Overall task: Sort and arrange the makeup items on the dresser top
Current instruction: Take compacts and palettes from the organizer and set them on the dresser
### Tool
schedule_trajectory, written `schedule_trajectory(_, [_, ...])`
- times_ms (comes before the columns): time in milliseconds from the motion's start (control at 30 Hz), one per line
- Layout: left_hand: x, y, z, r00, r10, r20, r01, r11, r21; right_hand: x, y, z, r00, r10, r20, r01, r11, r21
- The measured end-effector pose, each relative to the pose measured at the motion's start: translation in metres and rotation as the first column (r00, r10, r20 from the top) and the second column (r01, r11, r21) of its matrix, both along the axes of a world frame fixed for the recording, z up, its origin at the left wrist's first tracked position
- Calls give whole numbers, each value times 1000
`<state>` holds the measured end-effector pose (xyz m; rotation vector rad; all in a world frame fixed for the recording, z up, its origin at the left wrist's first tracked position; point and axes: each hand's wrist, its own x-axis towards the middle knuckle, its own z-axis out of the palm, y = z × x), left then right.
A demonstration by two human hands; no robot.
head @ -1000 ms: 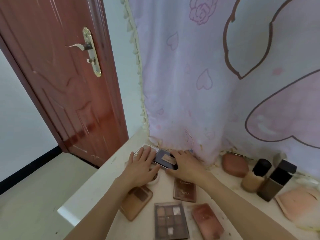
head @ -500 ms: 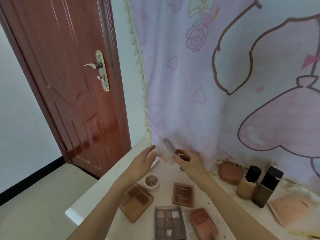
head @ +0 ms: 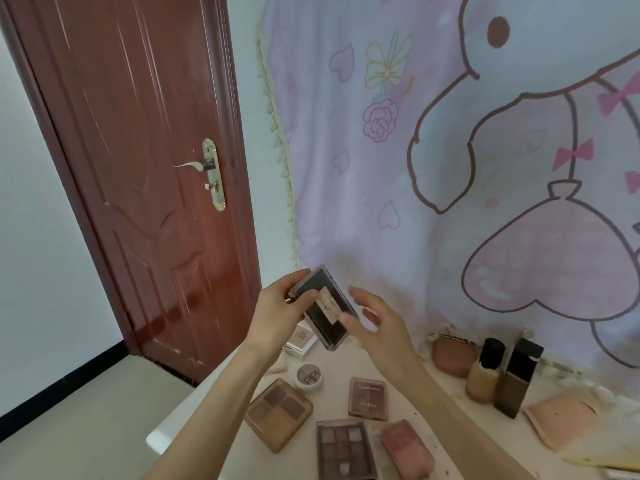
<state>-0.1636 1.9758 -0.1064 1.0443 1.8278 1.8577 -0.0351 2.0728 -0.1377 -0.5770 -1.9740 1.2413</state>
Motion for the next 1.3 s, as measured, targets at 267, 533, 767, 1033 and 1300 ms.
schedule_trajectory(267, [1, -12, -2, 983, -149, 107, 103, 930, 352, 7, -8, 38, 962, 13, -271, -256, 378, -890])
schedule_trajectory(533, [3, -22, 19, 960, -278, -7, 263, 898, 354, 5, -12, 56, 851, 49, -523, -518, 251, -818])
schedule_trajectory(767, [0, -32, 33, 919, -211, -333, 183, 976, -114, 5, -7, 55, 859, 82, -505, -430, 649, -628])
schedule_trajectory(1033, [-6, -39, 37, 892, -299, -340, 251, 951, -178, 3, -8, 66, 887, 298, -354, -447, 748, -491])
schedule_trajectory(1300, [-4, -44, 33, 891, -305, -337, 277, 952, -130, -3, -9, 52, 959, 185, -213, -250, 907, -338])
